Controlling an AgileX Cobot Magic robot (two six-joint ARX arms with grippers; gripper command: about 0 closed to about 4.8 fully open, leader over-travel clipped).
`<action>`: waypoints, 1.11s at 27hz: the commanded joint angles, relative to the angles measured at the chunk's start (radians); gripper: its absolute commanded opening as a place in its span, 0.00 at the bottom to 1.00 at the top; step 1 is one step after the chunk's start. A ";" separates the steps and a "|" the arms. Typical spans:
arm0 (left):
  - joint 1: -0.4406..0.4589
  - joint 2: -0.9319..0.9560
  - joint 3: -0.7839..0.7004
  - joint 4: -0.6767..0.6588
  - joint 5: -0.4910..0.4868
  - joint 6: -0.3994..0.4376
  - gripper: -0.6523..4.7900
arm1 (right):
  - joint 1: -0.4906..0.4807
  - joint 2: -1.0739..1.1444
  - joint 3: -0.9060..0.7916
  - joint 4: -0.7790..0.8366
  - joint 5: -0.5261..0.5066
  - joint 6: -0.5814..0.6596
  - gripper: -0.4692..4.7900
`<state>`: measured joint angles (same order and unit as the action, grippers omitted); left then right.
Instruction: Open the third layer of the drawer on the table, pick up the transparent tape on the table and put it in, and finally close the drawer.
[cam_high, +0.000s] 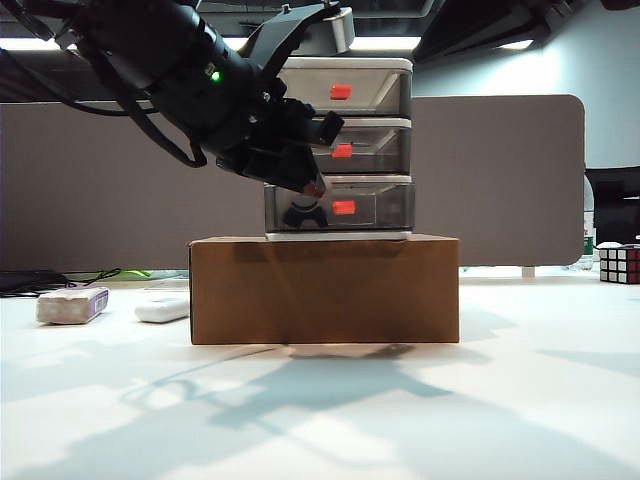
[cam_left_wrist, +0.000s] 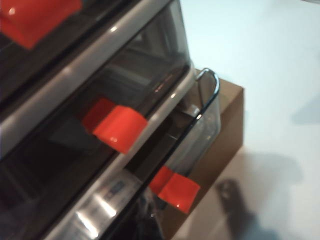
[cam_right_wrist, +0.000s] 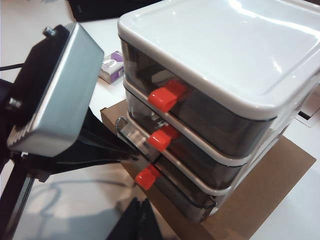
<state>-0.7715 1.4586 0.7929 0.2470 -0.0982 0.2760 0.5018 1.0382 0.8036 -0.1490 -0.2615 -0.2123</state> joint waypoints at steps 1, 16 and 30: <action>0.002 -0.007 0.003 0.015 -0.007 0.004 0.11 | 0.000 -0.003 0.005 0.005 0.002 -0.005 0.08; -0.225 -0.545 -0.035 -0.617 -0.069 -0.053 0.11 | 0.003 -0.266 -0.021 -0.183 0.007 0.053 0.08; -0.237 -1.336 -0.542 -0.490 -0.308 -0.268 0.11 | 0.003 -1.032 -0.430 -0.227 0.245 0.186 0.08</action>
<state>-1.0103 0.1467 0.2737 -0.2848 -0.3855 0.0383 0.5056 0.0254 0.3904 -0.3813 -0.0372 -0.0311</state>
